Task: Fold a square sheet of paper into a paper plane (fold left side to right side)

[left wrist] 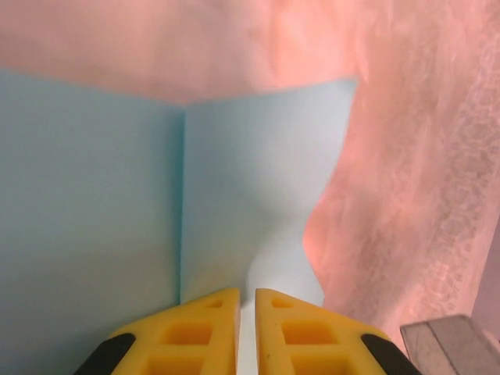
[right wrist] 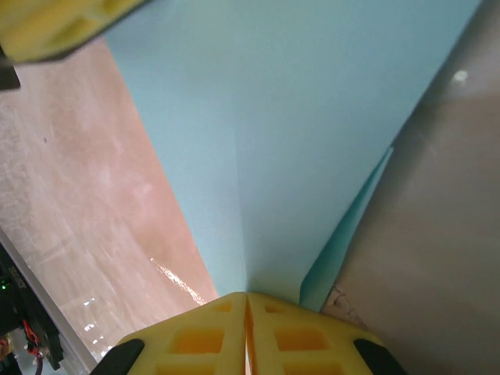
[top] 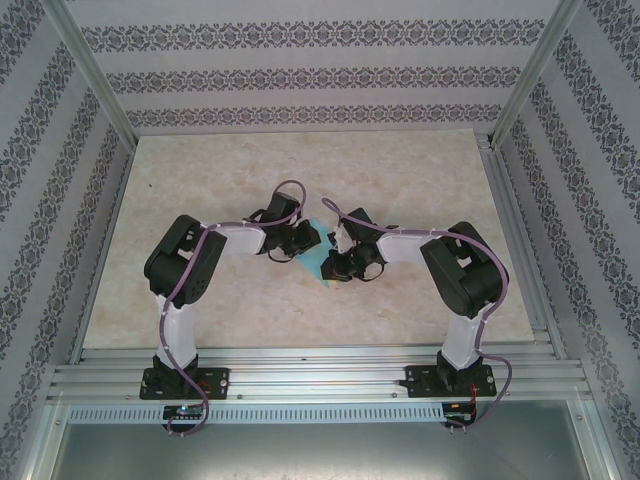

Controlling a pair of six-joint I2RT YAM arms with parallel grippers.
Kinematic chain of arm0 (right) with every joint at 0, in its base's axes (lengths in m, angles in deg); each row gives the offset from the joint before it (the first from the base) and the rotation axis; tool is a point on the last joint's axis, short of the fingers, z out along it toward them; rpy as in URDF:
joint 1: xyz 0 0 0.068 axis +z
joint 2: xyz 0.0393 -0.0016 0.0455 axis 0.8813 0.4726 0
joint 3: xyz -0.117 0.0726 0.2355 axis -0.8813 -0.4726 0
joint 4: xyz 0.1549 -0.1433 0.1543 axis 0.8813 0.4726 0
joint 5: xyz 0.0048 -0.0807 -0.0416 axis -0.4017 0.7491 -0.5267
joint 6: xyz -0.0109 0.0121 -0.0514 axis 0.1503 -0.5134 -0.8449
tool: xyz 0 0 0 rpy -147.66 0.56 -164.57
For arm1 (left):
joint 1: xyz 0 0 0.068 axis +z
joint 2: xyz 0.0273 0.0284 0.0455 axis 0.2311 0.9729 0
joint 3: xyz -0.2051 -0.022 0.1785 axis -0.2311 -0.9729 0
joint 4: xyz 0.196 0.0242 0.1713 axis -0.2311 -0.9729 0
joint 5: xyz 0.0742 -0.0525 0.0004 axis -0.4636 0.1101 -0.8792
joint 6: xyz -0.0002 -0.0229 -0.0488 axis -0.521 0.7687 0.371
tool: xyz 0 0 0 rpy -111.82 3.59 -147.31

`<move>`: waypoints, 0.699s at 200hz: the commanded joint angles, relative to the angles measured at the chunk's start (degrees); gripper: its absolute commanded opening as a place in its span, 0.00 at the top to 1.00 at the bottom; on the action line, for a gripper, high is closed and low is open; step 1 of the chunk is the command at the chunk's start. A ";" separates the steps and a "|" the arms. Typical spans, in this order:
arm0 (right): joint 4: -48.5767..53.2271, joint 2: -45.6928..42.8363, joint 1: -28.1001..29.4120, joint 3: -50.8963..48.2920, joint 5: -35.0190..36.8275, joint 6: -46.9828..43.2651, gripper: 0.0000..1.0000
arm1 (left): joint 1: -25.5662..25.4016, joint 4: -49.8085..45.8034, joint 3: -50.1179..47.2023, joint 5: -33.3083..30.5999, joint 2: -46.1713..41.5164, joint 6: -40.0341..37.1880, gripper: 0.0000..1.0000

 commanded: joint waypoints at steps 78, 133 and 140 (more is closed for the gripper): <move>7.86 4.23 0.88 -2.99 7.41 -0.67 0.91 | 6.65 -1.10 8.87 -0.77 8.13 -6.76 0.84; 7.98 4.14 0.86 -2.55 7.50 -0.66 0.90 | 11.02 -6.18 15.26 -0.59 9.41 -10.45 0.83; 7.94 4.04 0.81 -2.55 7.50 -0.62 0.91 | 11.46 -7.05 15.95 -0.48 8.78 -11.25 0.82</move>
